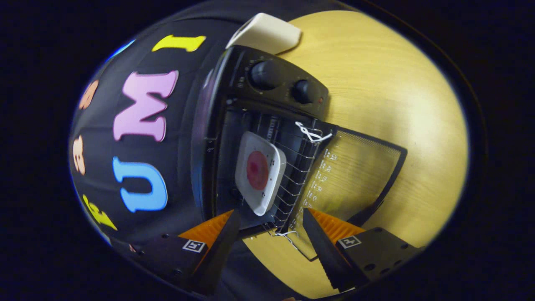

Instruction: Open the toaster oven, put the food inside, and close the toaster oven door.

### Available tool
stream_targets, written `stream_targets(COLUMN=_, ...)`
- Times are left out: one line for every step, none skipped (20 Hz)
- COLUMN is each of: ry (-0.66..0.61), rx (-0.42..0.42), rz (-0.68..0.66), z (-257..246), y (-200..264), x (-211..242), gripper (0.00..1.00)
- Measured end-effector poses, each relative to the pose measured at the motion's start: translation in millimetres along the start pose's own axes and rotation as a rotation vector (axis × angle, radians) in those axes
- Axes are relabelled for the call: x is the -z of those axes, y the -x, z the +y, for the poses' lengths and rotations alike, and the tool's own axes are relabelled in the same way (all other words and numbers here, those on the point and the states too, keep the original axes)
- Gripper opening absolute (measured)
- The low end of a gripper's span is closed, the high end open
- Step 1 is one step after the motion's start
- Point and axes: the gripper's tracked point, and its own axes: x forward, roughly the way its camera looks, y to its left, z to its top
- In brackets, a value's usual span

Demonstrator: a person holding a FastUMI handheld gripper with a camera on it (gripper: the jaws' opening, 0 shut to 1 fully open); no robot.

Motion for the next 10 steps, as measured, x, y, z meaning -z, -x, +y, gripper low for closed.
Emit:
stream_targets(ry=0.083, rx=-0.027, rz=0.003, z=2, y=8, x=1, gripper=0.99)
stream_targets(ry=0.154, rx=-0.045, rz=0.016, z=0, y=17, x=3, gripper=0.98)
stream_targets(ry=0.223, rx=-0.055, rz=0.032, z=-2, y=27, x=7, gripper=0.98)
stream_targets(ry=0.291, rx=-0.059, rz=0.044, z=-5, y=34, x=8, gripper=0.98)
stream_targets(ry=0.367, rx=-0.052, rz=0.053, z=-9, y=42, x=9, gripper=0.98)
stream_targets(ry=0.447, rx=-0.039, rz=0.050, z=-14, y=49, x=8, gripper=0.98)
stream_targets(ry=0.523, rx=-0.037, rz=0.039, z=-15, y=54, x=6, gripper=0.98)
stream_targets(ry=0.599, rx=-0.027, rz=0.033, z=-20, y=66, x=3, gripper=0.98)
stream_targets(ry=0.667, rx=-0.017, rz=0.035, z=-26, y=71, x=7, gripper=0.98)
stream_targets(ry=0.730, rx=-0.004, rz=0.045, z=-31, y=74, x=12, gripper=0.98)
